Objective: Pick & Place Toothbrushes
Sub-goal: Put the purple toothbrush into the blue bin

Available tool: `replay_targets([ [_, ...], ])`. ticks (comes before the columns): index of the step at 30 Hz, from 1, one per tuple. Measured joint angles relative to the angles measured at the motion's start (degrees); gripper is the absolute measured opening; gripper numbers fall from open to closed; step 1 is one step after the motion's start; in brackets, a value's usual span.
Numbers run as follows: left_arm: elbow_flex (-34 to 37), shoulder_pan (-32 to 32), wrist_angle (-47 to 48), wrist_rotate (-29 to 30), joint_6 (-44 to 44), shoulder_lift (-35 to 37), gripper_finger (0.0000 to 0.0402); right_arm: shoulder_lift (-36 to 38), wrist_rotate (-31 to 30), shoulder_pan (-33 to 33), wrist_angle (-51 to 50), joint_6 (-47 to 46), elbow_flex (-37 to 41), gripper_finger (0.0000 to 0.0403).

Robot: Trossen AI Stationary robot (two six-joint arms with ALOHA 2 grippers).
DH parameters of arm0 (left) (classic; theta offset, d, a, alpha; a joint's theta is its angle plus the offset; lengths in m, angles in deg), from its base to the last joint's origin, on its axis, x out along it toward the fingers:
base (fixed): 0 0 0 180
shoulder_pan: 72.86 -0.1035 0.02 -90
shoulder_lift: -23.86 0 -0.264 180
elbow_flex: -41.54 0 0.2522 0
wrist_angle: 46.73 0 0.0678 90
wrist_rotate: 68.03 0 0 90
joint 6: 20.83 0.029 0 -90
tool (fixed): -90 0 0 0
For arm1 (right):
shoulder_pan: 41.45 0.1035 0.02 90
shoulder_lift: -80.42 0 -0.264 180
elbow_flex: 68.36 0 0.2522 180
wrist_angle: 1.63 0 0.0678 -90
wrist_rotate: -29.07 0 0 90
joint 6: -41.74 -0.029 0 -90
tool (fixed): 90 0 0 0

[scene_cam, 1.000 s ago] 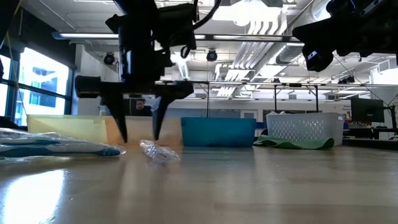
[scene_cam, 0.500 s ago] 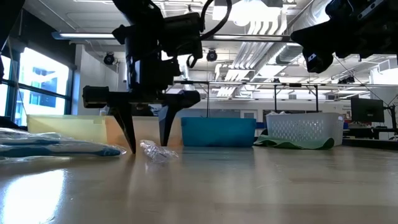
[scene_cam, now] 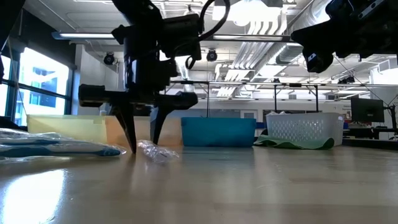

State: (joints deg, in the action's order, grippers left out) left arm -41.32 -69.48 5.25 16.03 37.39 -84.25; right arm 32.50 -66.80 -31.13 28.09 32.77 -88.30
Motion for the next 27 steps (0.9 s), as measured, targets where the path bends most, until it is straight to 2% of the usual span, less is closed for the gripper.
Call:
replay_targets([
  [6, 0.1, 0.0, 0.4, -0.2, 0.0, 0.0, 0.0078, 0.0, 0.0, 0.0, 0.0, 0.0, 0.0, 0.0003],
  [12, 0.0, 0.0, 1.2, -0.1, 0.0, 0.0, 0.0045, 0.0, 0.0, 0.0, 0.0, 0.0, 0.0, 0.0002],
  [19, 0.0, 0.0, 1.3, 0.0, -1.5, 0.0, 0.002, 0.0, 0.0, 0.0, 0.0, 0.2, 0.0, 0.0002],
  [27, 0.0, 0.0, 1.8, 0.0, -3.0, -0.1, 0.002, 0.0, 0.0, 0.0, 0.0, 0.2, 0.0, 0.0002],
])
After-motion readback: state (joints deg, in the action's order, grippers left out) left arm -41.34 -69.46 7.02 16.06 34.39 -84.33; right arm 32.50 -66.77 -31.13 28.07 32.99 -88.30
